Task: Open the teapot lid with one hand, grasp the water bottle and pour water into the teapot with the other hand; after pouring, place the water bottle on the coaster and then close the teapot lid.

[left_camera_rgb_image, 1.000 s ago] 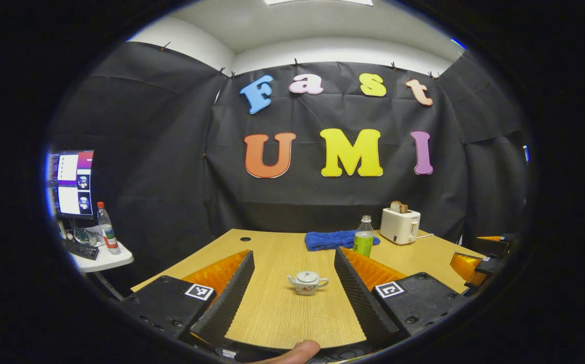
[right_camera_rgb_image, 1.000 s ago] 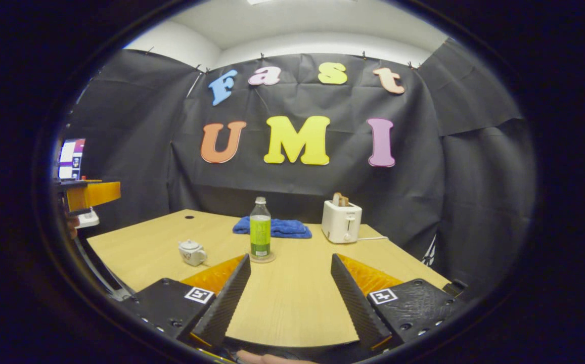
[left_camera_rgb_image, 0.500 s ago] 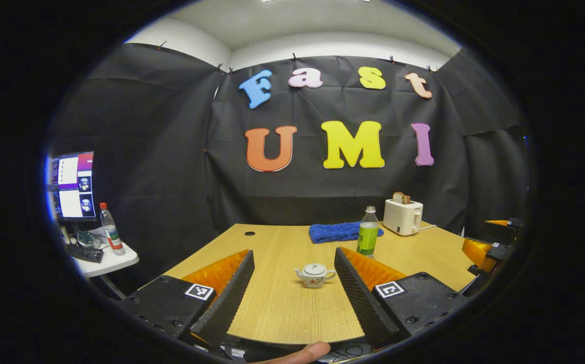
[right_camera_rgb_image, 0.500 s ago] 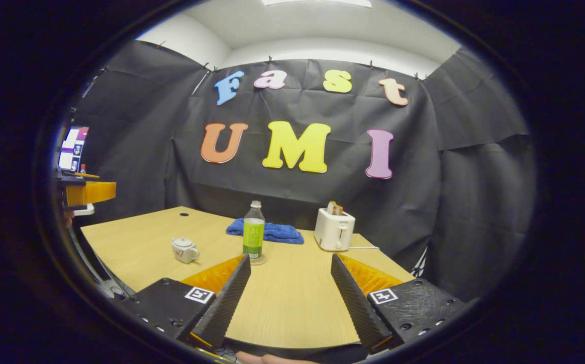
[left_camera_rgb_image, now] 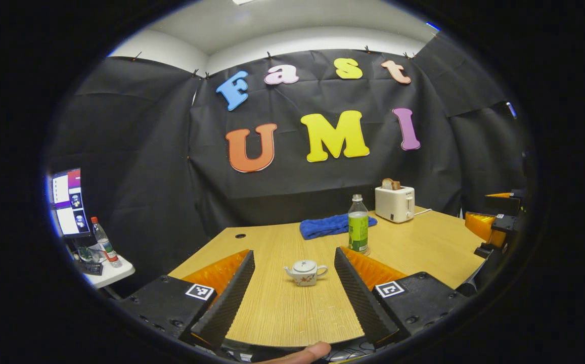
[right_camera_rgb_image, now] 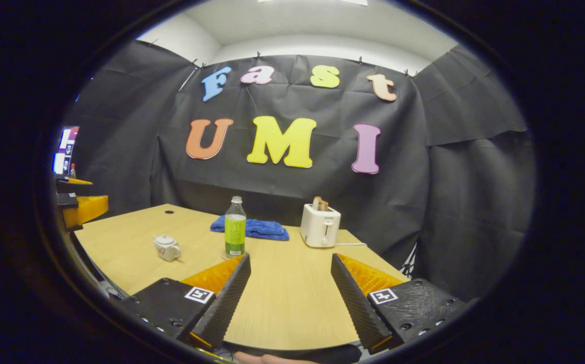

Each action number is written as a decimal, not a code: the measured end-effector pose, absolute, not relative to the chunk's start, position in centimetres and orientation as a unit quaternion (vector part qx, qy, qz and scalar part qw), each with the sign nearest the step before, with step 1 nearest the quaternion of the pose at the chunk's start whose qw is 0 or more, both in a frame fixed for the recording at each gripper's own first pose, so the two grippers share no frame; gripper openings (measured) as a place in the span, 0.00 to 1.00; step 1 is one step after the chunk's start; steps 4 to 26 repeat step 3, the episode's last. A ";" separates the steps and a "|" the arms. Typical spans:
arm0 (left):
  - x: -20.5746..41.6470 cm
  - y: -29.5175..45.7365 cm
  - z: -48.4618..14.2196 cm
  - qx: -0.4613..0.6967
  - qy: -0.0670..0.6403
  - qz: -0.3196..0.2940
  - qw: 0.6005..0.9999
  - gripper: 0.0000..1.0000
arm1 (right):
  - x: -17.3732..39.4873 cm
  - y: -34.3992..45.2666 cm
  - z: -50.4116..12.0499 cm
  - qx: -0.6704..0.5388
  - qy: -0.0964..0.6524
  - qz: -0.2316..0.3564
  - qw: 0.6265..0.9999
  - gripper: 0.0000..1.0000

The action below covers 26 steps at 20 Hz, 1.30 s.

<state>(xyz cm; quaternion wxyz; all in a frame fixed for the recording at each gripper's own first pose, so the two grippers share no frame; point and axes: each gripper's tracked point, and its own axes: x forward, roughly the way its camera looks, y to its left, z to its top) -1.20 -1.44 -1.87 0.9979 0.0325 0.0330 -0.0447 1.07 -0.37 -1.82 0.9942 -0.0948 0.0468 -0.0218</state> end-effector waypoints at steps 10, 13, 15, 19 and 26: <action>-1.1 -1.7 -2.1 0.029 0.037 -0.045 0.998 0.98 | 1.0 -0.4 -1.4 -0.098 0.036 -0.025 0.994 0.95; -1.1 -1.7 -2.1 0.029 0.037 -0.045 0.998 0.98 | 1.0 -0.4 -1.4 -0.098 0.036 -0.025 0.994 0.95; -1.1 -1.7 -2.1 0.029 0.037 -0.045 0.998 0.98 | 1.0 -0.4 -1.4 -0.098 0.036 -0.025 0.994 0.95; -1.1 -1.7 -2.1 0.029 0.037 -0.045 0.998 0.98 | 1.0 -0.4 -1.4 -0.098 0.036 -0.025 0.994 0.95; -1.1 -1.7 -2.1 0.029 0.037 -0.045 0.998 0.98 | 1.0 -0.4 -1.4 -0.098 0.036 -0.025 0.994 0.95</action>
